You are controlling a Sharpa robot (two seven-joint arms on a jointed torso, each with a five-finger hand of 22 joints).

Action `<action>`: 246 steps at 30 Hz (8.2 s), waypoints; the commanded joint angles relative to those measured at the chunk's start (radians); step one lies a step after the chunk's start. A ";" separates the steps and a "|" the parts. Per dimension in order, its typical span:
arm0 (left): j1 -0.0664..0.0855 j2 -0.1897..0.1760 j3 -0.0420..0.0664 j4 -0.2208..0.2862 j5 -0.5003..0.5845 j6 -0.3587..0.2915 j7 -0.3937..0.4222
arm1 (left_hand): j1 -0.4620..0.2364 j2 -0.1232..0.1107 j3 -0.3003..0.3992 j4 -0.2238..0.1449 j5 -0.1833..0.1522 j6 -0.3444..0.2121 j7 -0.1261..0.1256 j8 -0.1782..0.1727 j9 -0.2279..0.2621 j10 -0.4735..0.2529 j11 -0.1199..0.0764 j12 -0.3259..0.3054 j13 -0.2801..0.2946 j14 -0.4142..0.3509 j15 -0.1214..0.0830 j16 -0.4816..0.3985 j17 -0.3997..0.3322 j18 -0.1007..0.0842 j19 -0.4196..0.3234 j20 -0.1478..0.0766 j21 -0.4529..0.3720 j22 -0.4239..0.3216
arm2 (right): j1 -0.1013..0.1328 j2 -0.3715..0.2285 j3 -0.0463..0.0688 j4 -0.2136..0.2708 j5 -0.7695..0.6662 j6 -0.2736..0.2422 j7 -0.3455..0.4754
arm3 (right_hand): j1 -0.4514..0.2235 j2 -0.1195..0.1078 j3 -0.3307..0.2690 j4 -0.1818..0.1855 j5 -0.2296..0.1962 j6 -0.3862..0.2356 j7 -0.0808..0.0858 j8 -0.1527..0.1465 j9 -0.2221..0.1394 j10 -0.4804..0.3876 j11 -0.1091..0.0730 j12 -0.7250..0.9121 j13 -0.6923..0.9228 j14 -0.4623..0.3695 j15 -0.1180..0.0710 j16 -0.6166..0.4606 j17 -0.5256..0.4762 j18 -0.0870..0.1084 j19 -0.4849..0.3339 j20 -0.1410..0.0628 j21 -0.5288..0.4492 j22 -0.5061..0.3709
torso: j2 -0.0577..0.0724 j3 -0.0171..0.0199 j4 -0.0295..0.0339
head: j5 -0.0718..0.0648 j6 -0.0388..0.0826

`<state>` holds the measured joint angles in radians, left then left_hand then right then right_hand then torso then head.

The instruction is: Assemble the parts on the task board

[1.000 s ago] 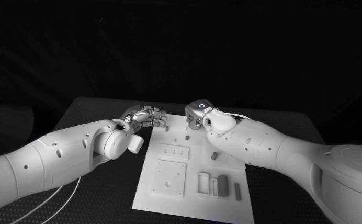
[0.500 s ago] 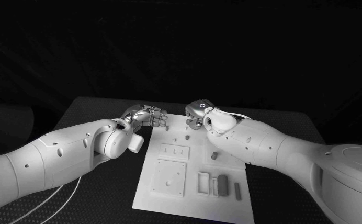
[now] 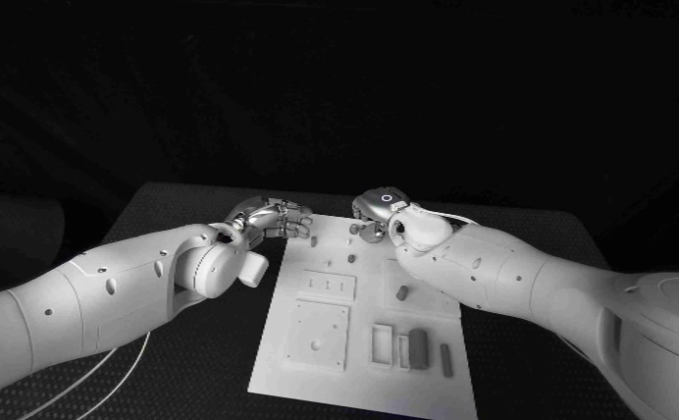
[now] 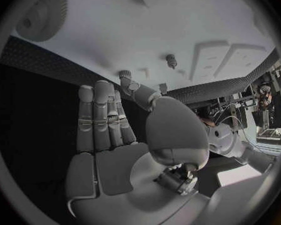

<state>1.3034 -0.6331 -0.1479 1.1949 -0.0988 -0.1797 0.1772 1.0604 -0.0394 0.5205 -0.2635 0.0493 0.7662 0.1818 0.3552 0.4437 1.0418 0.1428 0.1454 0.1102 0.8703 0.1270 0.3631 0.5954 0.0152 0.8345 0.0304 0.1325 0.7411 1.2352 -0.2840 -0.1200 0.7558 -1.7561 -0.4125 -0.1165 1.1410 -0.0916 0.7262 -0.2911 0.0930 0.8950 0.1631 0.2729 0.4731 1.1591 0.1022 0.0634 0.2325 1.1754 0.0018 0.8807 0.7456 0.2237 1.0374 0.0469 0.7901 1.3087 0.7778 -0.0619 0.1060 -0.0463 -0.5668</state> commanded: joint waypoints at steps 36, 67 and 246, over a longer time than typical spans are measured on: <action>0.002 -0.057 0.001 0.034 -0.002 0.017 0.014 | -0.002 -0.002 -0.003 -0.002 0.000 0.001 -0.002 -0.003 -0.001 0.005 0.003 -0.005 -0.002 0.008 0.003 -0.009 0.004 -0.005 0.008 -0.001 -0.007 0.002 | 0.039 -0.346 0.060 0.267 0.243 0.222 0.092 | -0.093 -0.137 -0.093 0.080 0.002 -0.052 -0.003 -0.008 0.040 -0.171 -0.054 0.944 1.013 -0.037 -0.060 0.519 0.225 0.038 -0.010 -0.061 0.309 0.010 | 0.006 0.0064 -0.0346 | -0.007 0.020; 0.001 -0.041 0.000 0.015 -0.002 0.024 0.012 | -0.005 -0.001 -0.005 0.000 0.000 -0.001 0.000 -0.004 -0.002 0.005 0.004 -0.008 -0.003 0.008 0.003 -0.012 0.006 -0.004 0.008 -0.001 -0.009 0.002 | 0.002 -0.270 0.058 0.123 0.271 0.232 0.131 | -0.102 -0.091 -0.092 0.081 0.001 -0.053 -0.013 -0.007 0.042 -0.188 -0.062 0.964 0.994 -0.060 -0.068 0.530 0.226 0.038 -0.021 -0.053 0.298 0.010 | 0.005 0.0055 -0.0348 | -0.005 0.005; 0.001 -0.021 0.000 -0.003 -0.002 0.031 0.006 | -0.005 0.000 -0.006 -0.001 0.000 -0.004 0.008 -0.008 -0.002 0.002 0.015 -0.021 -0.006 0.008 0.006 -0.024 0.016 -0.004 0.007 0.002 -0.021 0.005 | -0.026 -0.028 0.003 0.141 -0.082 -0.033 0.039 | -0.018 -0.008 -0.086 0.000 0.002 0.026 -0.029 -0.008 0.059 -0.164 -0.079 0.999 0.835 -0.042 -0.085 0.566 0.185 0.038 -0.011 -0.070 0.320 0.007 | 0.005 0.0057 -0.0345 | 0.023 0.002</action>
<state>1.3035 -0.6563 -0.1484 1.1908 -0.0990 -0.1642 0.1753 1.0604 -0.0394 0.5205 -0.2635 0.0493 0.7625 0.1855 0.3514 0.4429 1.0416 0.1500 0.1299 0.1059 0.8737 0.1304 0.3437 0.6100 0.0151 0.8345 0.0304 0.1169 0.7448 1.2109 -0.3098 -0.1161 0.9006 -1.8592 -0.4311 -0.0807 1.1219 -0.0929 0.6391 -0.2978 0.0968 0.8570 0.1084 0.2684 0.5348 1.0485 -0.0019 1.0683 1.0689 1.1307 -0.0890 1.4519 0.9322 0.2166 1.0285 -0.0303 1.1134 1.3082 0.7828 -0.0562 0.0715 -0.0234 -0.5650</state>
